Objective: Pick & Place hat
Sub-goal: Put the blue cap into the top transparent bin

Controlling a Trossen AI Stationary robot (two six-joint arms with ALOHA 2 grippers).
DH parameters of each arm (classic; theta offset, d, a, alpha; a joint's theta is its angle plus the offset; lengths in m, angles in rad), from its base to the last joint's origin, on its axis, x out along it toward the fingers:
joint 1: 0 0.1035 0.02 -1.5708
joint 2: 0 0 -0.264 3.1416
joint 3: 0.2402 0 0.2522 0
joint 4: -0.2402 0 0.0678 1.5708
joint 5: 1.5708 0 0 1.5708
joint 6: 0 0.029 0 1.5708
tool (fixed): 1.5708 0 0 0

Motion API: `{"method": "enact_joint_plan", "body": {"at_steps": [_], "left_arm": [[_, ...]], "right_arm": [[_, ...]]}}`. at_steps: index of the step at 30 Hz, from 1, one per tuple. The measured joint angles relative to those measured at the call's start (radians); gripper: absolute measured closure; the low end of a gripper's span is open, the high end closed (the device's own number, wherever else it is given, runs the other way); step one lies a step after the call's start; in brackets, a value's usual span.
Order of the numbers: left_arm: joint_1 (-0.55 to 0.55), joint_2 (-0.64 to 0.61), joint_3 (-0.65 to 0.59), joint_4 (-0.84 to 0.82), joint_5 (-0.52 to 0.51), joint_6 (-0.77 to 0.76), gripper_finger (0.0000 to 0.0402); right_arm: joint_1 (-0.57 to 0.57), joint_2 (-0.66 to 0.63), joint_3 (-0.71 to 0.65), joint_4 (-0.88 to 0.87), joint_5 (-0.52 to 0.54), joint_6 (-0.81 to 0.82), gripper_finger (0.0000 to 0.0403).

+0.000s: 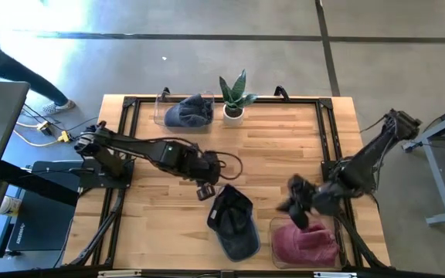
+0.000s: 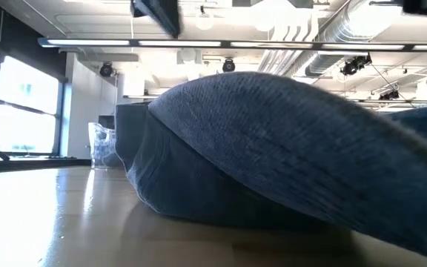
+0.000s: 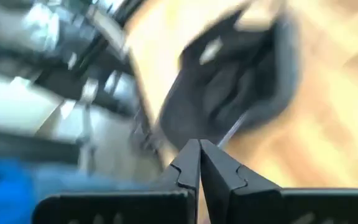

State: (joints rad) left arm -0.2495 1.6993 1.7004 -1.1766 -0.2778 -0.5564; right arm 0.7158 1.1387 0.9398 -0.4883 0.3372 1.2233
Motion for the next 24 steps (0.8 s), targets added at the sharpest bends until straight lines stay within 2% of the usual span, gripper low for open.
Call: {"method": "enact_joint_plan", "body": {"at_steps": [2,4,8,12,17,22,24], "left_arm": [[0.001,-0.021,-0.048,0.081,-0.006,-0.047,0.0328],[0.0,-0.044,-0.123,0.081,-0.002,-0.089,0.0328],[0.016,-0.048,-0.266,0.178,0.026,-0.164,0.0328],[0.022,-0.073,-0.405,0.271,0.052,-0.207,0.0328],[0.019,-0.13,-0.599,0.48,0.083,-0.245,0.0328],[0.021,-0.26,-0.78,0.694,0.091,-0.268,0.0328],[0.026,-0.302,-0.823,0.7,0.086,-0.264,0.0328]], "right_arm": [[-0.063,-0.025,0.0,-0.01,0.042,-0.055,0.0394],[-0.141,-0.043,0.0,-0.006,0.024,-0.098,0.0394],[-0.282,-0.054,0.0,-0.006,-0.081,-0.129,0.0385],[-0.377,-0.045,0.0,-0.006,-0.236,-0.143,0.0356],[-0.437,-0.017,0.0,0.018,-0.349,-0.149,0.0292],[-0.448,0.035,0.0,0.082,-0.374,-0.102,0.0236],[-0.447,0.065,0.0,0.124,-0.375,-0.081,0.0227]]}}
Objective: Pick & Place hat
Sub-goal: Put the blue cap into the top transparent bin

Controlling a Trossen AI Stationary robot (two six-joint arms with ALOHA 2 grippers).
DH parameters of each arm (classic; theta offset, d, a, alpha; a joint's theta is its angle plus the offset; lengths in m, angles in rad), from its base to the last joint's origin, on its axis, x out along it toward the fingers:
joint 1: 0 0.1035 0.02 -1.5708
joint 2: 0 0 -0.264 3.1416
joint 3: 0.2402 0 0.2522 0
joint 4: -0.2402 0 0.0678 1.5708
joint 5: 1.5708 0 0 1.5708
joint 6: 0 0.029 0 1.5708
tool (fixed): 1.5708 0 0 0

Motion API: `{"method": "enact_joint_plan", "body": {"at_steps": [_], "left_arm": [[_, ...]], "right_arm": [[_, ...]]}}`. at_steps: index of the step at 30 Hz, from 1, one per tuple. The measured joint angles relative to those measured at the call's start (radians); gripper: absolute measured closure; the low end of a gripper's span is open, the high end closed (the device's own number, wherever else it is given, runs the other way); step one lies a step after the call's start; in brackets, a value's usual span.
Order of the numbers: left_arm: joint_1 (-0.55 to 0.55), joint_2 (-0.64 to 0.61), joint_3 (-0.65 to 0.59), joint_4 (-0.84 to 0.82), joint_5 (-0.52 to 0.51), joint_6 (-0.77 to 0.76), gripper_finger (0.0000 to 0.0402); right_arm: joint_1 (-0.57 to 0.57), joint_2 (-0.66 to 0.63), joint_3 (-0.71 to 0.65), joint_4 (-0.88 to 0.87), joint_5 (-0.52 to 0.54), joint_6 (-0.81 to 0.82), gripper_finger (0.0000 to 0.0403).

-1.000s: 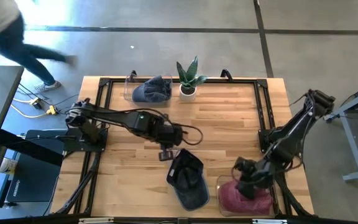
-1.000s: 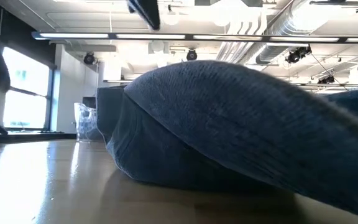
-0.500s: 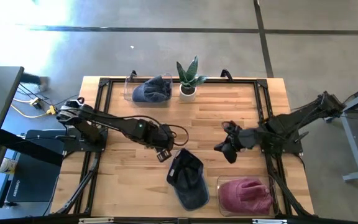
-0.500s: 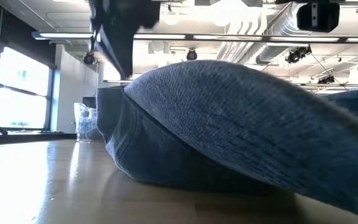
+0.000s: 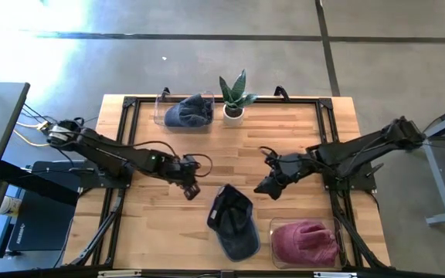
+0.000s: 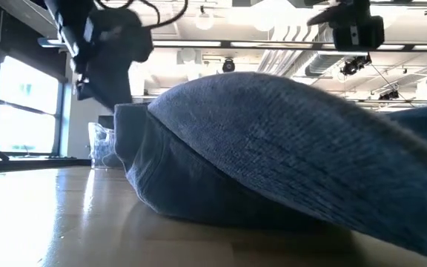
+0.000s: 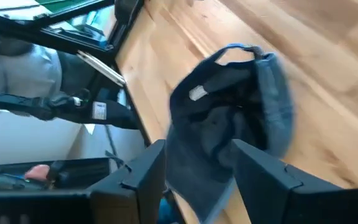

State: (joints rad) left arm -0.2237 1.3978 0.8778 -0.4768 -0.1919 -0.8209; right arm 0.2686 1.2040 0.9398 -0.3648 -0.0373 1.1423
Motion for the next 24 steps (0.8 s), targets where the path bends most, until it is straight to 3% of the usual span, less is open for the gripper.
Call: {"method": "enact_joint_plan", "body": {"at_steps": [7,13,17,24], "left_arm": [[0.042,-0.047,-0.016,0.076,0.025,0.032,0.0328],[0.156,-0.018,-0.018,0.203,0.285,0.16,0.0316],[0.179,0.023,-0.017,0.292,0.358,0.218,0.027],[0.178,0.151,-0.016,0.438,0.424,0.186,0.0146]], "right_arm": [[0.014,0.116,0.0,0.099,0.006,0.092,0.0226],[0.015,0.203,0.021,0.085,0.012,0.091,0.0242],[0.012,0.208,0.03,-0.021,0.042,0.108,0.0256],[0.016,0.148,0.03,-0.096,0.123,0.162,0.0274]]}}
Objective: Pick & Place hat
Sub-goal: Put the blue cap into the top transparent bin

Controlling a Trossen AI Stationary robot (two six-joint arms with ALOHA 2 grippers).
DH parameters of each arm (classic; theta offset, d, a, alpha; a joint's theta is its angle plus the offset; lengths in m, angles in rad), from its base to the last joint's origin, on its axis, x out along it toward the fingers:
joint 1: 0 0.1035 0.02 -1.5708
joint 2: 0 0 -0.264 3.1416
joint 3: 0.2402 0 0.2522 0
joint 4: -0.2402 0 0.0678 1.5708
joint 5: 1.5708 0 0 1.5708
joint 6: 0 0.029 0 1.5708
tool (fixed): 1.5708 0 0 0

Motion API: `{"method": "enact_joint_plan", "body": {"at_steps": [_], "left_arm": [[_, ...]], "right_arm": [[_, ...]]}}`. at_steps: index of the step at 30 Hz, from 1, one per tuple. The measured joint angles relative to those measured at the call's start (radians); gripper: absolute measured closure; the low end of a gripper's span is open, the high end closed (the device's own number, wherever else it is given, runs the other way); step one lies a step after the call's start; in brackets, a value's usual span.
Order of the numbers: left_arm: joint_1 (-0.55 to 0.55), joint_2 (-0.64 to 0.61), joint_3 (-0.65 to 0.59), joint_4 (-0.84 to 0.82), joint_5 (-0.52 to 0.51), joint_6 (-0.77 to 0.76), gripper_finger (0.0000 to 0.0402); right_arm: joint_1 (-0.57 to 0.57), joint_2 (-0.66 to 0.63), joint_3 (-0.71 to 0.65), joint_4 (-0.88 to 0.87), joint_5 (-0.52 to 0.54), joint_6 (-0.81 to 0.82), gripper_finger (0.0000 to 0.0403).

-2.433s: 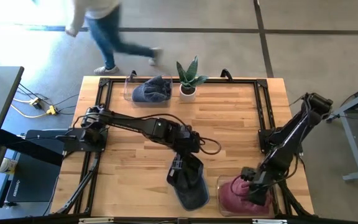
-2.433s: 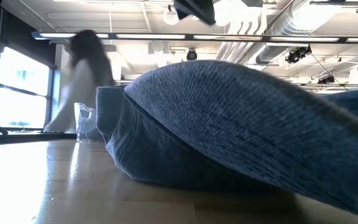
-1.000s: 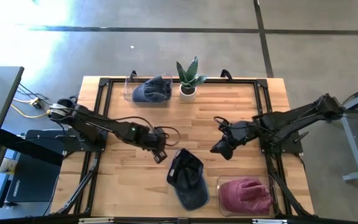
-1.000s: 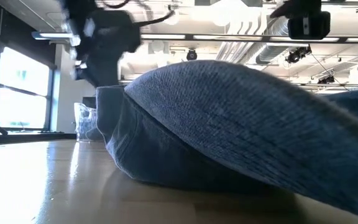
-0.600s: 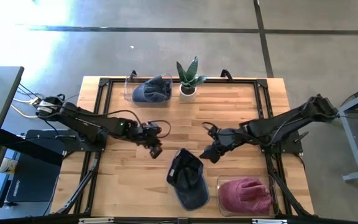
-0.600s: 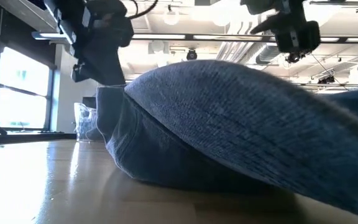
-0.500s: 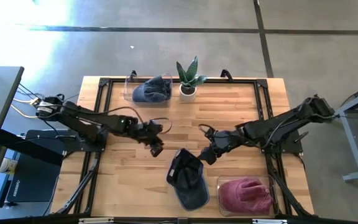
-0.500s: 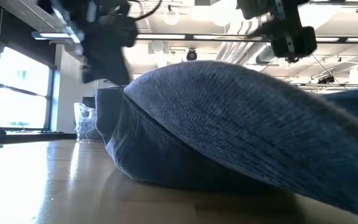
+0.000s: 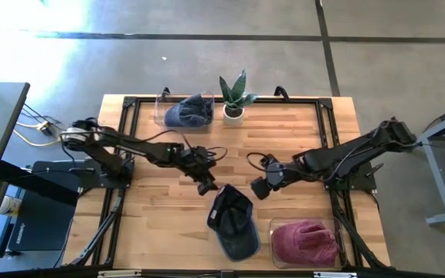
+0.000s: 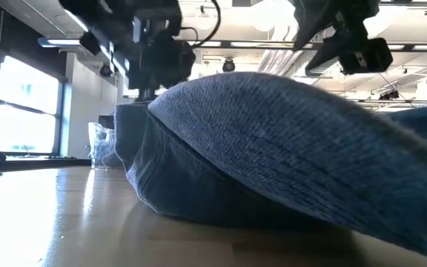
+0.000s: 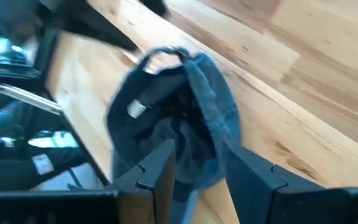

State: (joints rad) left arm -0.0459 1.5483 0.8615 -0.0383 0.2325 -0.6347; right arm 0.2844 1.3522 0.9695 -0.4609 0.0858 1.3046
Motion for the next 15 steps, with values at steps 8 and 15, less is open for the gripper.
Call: {"method": "enact_joint_plan", "body": {"at_steps": [8,15], "left_arm": [[0.0,0.148,0.009,0.206,0.102,-0.078,0.0111],[-0.036,0.204,0.082,0.151,-0.069,-0.068,0.0125]], "right_arm": [[0.004,-0.047,0.0,0.008,0.046,-0.046,0.0286],[0.004,-0.073,0.0,0.001,0.013,-0.127,0.0294]]}}
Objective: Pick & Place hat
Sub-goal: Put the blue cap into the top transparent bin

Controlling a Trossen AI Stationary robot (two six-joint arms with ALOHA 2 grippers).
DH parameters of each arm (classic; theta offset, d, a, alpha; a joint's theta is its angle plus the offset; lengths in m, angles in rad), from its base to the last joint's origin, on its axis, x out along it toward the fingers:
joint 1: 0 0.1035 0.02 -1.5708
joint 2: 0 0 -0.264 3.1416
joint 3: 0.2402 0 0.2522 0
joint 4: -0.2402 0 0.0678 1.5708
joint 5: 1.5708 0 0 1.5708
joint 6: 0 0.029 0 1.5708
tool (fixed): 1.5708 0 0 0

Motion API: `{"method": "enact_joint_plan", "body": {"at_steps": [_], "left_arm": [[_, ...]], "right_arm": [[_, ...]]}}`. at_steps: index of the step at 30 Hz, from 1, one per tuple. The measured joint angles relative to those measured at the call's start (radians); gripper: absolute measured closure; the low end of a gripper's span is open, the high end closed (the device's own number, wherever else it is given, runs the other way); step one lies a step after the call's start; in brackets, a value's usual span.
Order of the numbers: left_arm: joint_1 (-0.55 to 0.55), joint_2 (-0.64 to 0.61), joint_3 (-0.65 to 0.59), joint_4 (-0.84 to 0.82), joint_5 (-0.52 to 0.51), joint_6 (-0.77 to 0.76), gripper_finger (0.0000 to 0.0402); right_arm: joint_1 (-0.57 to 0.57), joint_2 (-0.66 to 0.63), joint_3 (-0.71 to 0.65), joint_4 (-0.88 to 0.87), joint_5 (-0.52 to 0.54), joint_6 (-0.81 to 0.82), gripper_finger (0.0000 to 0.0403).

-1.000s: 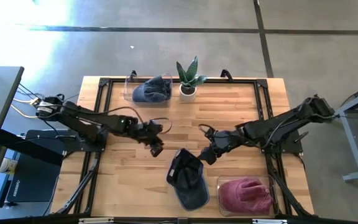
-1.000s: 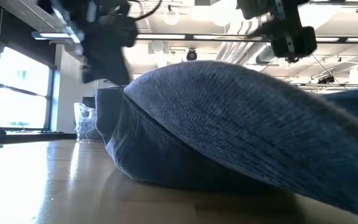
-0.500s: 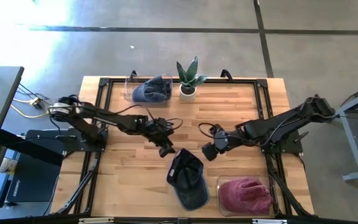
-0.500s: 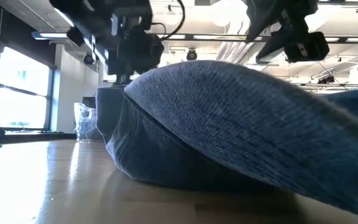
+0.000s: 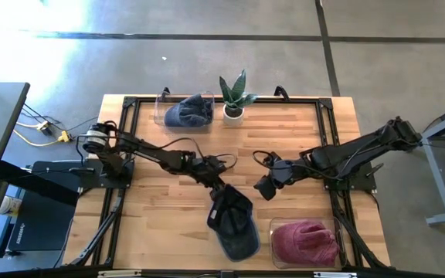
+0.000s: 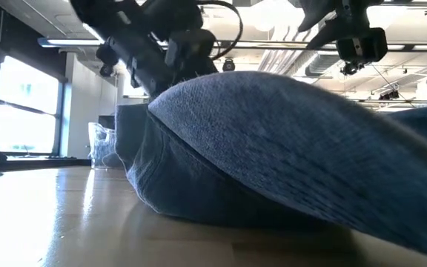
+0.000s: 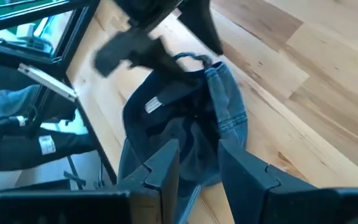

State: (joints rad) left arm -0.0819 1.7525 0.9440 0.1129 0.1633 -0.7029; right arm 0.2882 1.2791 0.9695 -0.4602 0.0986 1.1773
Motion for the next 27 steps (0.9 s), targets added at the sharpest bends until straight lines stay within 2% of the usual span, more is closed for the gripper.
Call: {"method": "enact_joint_plan", "body": {"at_steps": [3,6,10,12,16,19,24,27], "left_arm": [[0.001,0.003,0.062,-0.139,-0.09,0.002,0.017],[0.005,0.003,0.145,-0.31,-0.16,0.046,0.024],[0.018,0.003,0.34,-0.569,-0.231,0.175,0.0352],[0.024,0.003,0.45,-0.702,-0.252,0.231,0.0387],[0.066,0.001,0.625,-0.844,-0.305,0.246,0.0379],[0.146,0.001,0.68,-0.921,-0.284,0.187,0.0389],[0.293,0.001,0.667,-1.241,-0.229,0.084,0.0392],[0.295,0.001,0.614,-1.443,-0.225,0.03,0.0392]], "right_arm": [[0.0,-0.022,0.0,-0.011,-0.004,-0.028,0.0299],[0.0,-0.063,0.0,-0.029,-0.004,-0.055,0.0304],[0.0,-0.139,0.0,-0.06,0.012,-0.106,0.0309],[0.0,-0.18,0.0,-0.078,0.038,-0.145,0.0311],[0.0,-0.257,0.0,-0.116,0.149,-0.239,0.0312],[0.0,-0.303,0.0,-0.152,0.238,-0.29,0.0312],[-0.001,-0.354,0.0,-0.192,0.313,-0.371,0.0315],[-0.001,-0.366,0.0,-0.205,0.311,-0.416,0.0316]]}}
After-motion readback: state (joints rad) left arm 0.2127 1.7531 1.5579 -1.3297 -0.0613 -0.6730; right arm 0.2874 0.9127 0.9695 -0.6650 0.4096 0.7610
